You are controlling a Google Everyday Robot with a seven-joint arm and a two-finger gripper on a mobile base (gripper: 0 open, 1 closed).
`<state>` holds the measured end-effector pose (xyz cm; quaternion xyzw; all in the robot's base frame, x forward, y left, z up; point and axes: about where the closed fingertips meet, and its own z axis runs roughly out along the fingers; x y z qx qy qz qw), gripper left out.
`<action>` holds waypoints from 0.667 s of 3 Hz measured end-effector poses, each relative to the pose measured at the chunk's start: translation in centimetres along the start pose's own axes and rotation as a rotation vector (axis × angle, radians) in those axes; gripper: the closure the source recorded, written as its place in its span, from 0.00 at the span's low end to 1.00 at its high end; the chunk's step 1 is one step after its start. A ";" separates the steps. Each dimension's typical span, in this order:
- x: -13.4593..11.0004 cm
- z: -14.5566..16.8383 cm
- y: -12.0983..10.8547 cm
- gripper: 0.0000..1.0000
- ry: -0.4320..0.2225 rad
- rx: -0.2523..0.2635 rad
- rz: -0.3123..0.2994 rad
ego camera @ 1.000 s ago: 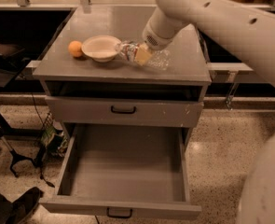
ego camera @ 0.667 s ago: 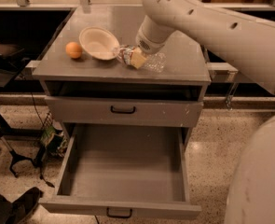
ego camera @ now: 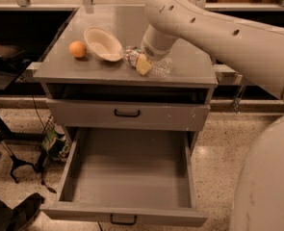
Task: Pick water bottle from middle drawer and place on counter
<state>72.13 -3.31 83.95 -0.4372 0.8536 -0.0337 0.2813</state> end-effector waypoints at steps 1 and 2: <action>2.1 -1.7 -2.6 0.00 -0.001 0.008 0.070; 2.1 -1.7 -2.6 0.00 -0.001 0.007 0.070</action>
Offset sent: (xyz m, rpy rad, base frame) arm 0.0007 -0.0594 0.0269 0.0556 0.0005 -0.0949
